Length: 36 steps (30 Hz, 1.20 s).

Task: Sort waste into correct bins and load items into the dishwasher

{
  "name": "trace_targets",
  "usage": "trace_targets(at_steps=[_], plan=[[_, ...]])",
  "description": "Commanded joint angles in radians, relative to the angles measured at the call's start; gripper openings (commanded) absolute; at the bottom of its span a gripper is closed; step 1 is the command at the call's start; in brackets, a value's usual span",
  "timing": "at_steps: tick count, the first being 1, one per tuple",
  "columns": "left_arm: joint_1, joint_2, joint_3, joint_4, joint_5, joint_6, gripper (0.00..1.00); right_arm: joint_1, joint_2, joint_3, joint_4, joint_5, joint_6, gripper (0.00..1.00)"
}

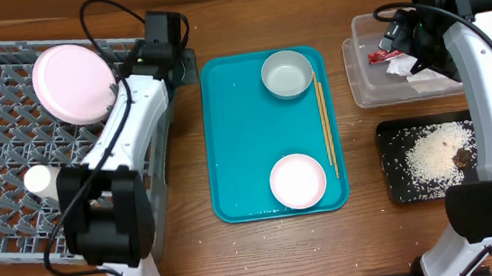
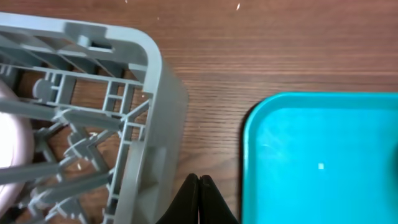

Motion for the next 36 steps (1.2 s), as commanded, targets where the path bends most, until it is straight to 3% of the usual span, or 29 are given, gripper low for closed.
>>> trace_targets(at_steps=[1, 5, 12, 27, 36], plan=[[0.011, 0.042, -0.003, 0.022, -0.009, 0.063, 0.04, -0.001, -0.023, 0.02, 0.001, 0.003, -0.009, 1.0], [0.023, 0.064, -0.003, 0.041, 0.042, 0.077, 0.04, -0.001, -0.023, 0.02, 0.001, 0.003, -0.009, 1.0], [0.058, 0.079, -0.003, 0.045, -0.024, 0.044, 0.04, -0.001, -0.023, 0.02, 0.001, 0.003, -0.009, 1.0], [0.124, 0.078, 0.0, 0.068, -0.013, 0.036, 0.04, -0.001, -0.023, 0.02, 0.001, 0.003, -0.008, 1.0], [0.112, 0.023, 0.016, 0.016, 0.122, 0.074, 0.04, -0.001, -0.023, 0.02, 0.001, 0.003, -0.008, 1.0]])
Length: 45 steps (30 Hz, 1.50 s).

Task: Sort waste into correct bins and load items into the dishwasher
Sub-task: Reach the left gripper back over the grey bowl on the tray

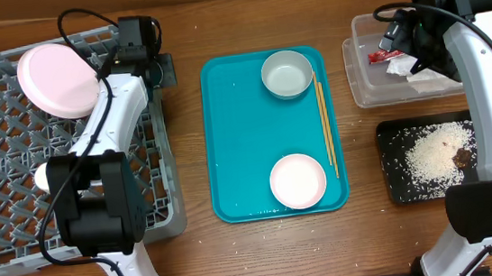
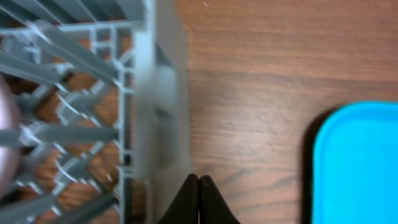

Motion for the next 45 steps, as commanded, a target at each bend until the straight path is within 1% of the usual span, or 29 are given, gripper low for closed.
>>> trace_targets(at_steps=[1, 3, 7, 8, 9, 10, 11, 12, 14, 15, 16, 19, 20, 23, 26, 30, 32, 35, 40, 45], plan=[[-0.011, -0.051, 0.023, -0.027, 0.07, 0.026, 0.04, 0.0, -0.023, 0.02, 0.001, 0.003, -0.008, 1.0], [-0.027, -0.081, 0.036, -0.046, 0.105, 0.043, 0.04, 0.0, -0.023, 0.02, 0.001, 0.003, -0.009, 1.0], [-0.105, -0.157, 0.065, -0.101, 0.282, 0.043, 0.04, 0.0, -0.023, 0.02, 0.001, 0.003, -0.008, 1.0], [-0.129, -0.167, 0.067, -0.106, 0.32, 0.043, 0.06, 0.0, -0.023, 0.02, 0.001, 0.003, -0.009, 1.0], [-0.154, -0.175, 0.067, -0.107, 0.348, 0.043, 0.13, 0.0, -0.023, 0.02, 0.001, 0.003, -0.009, 1.0], [-0.186, -0.179, 0.067, -0.106, 0.368, 0.043, 0.29, 0.0, -0.023, 0.02, 0.001, 0.003, -0.009, 1.0], [-0.219, -0.179, 0.067, -0.101, 0.372, 0.043, 0.43, 0.0, -0.023, 0.02, 0.001, 0.003, -0.009, 1.0], [-0.245, -0.179, 0.067, -0.099, 0.372, 0.043, 0.5, 0.0, -0.023, 0.02, 0.001, 0.003, -0.008, 1.0], [-0.317, -0.164, 0.066, -0.087, 0.353, 0.043, 0.58, 0.0, -0.023, 0.02, 0.001, 0.003, -0.009, 1.0], [-0.346, -0.154, 0.066, -0.079, 0.335, 0.043, 0.6, 0.0, -0.023, 0.02, 0.001, 0.003, -0.009, 1.0], [-0.389, -0.135, 0.066, -0.062, 0.288, 0.043, 0.6, 0.0, -0.023, 0.02, 0.001, 0.003, -0.009, 1.0], [-0.451, -0.086, 0.066, -0.016, 0.203, 0.053, 0.59, 0.0, -0.023, 0.02, 0.001, 0.003, -0.009, 1.0], [-0.467, -0.069, 0.066, 0.006, 0.188, 0.077, 0.6, 0.0, -0.023, 0.02, 0.001, 0.003, -0.009, 1.0], [-0.499, -0.012, 0.066, 0.075, 0.179, 0.188, 0.67, 0.0, -0.023, 0.02, 0.001, 0.003, -0.008, 1.0], [-0.51, 0.042, 0.066, 0.125, 0.179, 0.247, 0.68, 0.0, -0.023, 0.02, 0.001, 0.003, -0.009, 1.0], [-0.51, 0.105, 0.066, 0.15, 0.183, 0.273, 0.6, 0.0, -0.023, 0.02, 0.001, 0.003, -0.009, 1.0], [-0.511, 0.134, 0.066, 0.145, 0.188, 0.3, 0.57, 0.0, -0.023, 0.02, 0.001, 0.003, -0.009, 1.0], [-0.513, 0.164, 0.066, 0.137, 0.196, 0.312, 0.56, 0.0, -0.023, 0.02, 0.001, 0.003, -0.009, 1.0], [-0.521, 0.17, 0.066, 0.133, 0.262, 0.312, 0.56, 0.0, -0.023, 0.02, 0.001, 0.003, -0.008, 1.0], [-0.521, 0.172, 0.066, 0.1, 0.261, 0.312, 0.46, 0.0, -0.023, 0.02, 0.001, 0.003, -0.009, 1.0]])
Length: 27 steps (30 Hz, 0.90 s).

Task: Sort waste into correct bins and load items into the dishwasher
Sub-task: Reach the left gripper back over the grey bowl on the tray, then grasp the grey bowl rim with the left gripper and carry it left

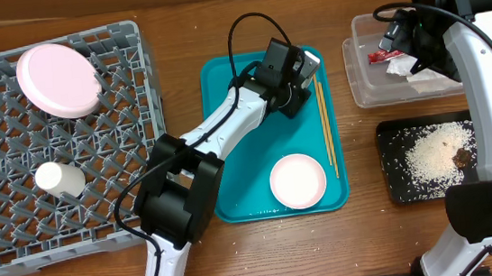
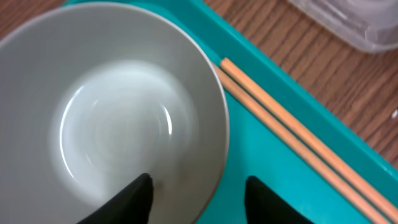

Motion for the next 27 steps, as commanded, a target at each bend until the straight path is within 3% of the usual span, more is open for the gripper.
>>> trace_targets(at_steps=[1, 5, 9, 15, 20, 27], plan=[[-0.007, 0.01, 0.006, -0.018, 0.022, 0.02, 0.42, 0.0, -0.023, 0.02, 0.001, 0.003, -0.008, 1.0], [-0.005, 0.019, 0.006, -0.036, 0.021, 0.019, 0.28, 0.0, -0.023, 0.02, 0.001, 0.003, -0.008, 1.0], [-0.002, 0.011, 0.01, -0.031, 0.022, -0.021, 0.04, 0.0, -0.023, 0.02, 0.001, 0.003, -0.008, 1.0], [0.006, -0.063, 0.067, -0.08, 0.024, -0.208, 0.04, 0.0, -0.023, 0.02, 0.001, 0.003, -0.008, 1.0], [0.03, -0.208, 0.147, -0.21, 0.021, -0.323, 0.04, 0.0, -0.023, 0.02, 0.001, 0.003, -0.008, 1.0], [0.179, -0.484, 0.16, -0.434, -0.011, -0.479, 0.04, 0.0, -0.023, 0.02, 0.001, 0.003, -0.008, 1.0]])
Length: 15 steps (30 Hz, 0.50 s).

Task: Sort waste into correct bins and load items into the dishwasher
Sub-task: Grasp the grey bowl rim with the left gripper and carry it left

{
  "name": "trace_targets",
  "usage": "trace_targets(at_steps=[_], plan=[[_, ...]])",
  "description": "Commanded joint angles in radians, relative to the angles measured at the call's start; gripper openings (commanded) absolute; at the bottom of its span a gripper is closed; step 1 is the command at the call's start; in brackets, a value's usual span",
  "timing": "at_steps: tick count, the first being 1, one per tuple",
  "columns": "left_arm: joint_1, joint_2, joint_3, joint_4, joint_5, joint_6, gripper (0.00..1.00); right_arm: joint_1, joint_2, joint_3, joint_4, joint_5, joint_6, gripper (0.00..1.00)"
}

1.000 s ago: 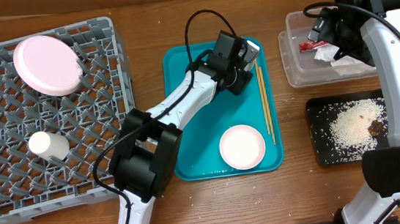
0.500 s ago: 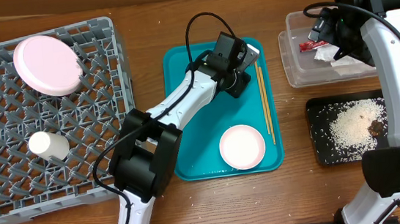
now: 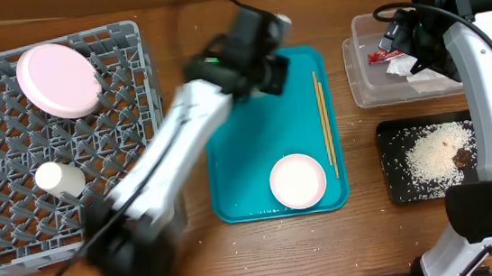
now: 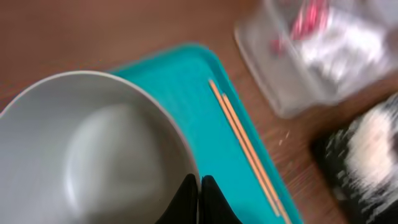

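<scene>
A grey bowl (image 4: 93, 149) fills the left of the left wrist view, and my left gripper (image 4: 199, 186) is shut on its rim. It is held above the teal tray (image 3: 248, 156). Overhead, the left arm is blurred over the tray's far end, with the gripper (image 3: 260, 50) there and the bowl hidden beneath it. Two chopsticks (image 3: 324, 121) lie along the tray's right edge, and a small white dish (image 3: 298, 180) sits near its front. The grey dish rack (image 3: 17, 205) at the left holds a pink plate (image 3: 58, 80) and a white cup (image 3: 58, 179). My right gripper (image 3: 397, 37) hangs over the clear bin.
The clear bin (image 3: 377, 89) at the back right holds red and white scraps. In front of it lies a black tray (image 3: 429, 157) with spilled rice. Bare wood separates the rack from the teal tray.
My left gripper was open astride the grey bowl's rim on the tray. It is now shut on the rim, and the bowl is off its place on the tray. The right arm has not moved.
My left gripper was shut at the rack's near-right corner, with the rack skewed towards the tray. Then the rack sat further left and squarer. Then the gripper stood open at the grey bowl on the tray. Now it holds that bowl up.
</scene>
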Motion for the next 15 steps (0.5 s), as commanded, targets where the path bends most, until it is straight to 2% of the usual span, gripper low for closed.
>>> trace_targets(at_steps=[1, 5, 8, 12, 13, 15], plan=[[0.151, -0.175, 0.034, -0.101, -0.034, -0.177, 0.04, 0.0, -0.023, 0.02, 0.001, 0.003, -0.009, 1.0], [0.37, -0.266, 0.034, -0.253, -0.013, -0.303, 0.04, 0.0, -0.023, 0.02, 0.001, 0.003, -0.008, 1.0], [0.559, -0.288, 0.034, -0.343, 0.057, -0.336, 0.04, 0.0, -0.023, 0.02, 0.001, 0.003, -0.009, 1.0], [0.837, -0.274, 0.023, -0.409, 0.233, -0.313, 0.04, 0.0, -0.023, 0.02, 0.001, 0.002, -0.008, 1.0], [0.966, -0.256, 0.011, -0.393, 0.361, -0.26, 0.04, 0.0, -0.023, 0.02, 0.001, 0.003, -0.008, 1.0], [1.071, -0.229, 0.001, -0.37, 0.481, -0.216, 0.04, 0.0, -0.023, 0.02, 0.001, 0.002, -0.009, 1.0]])
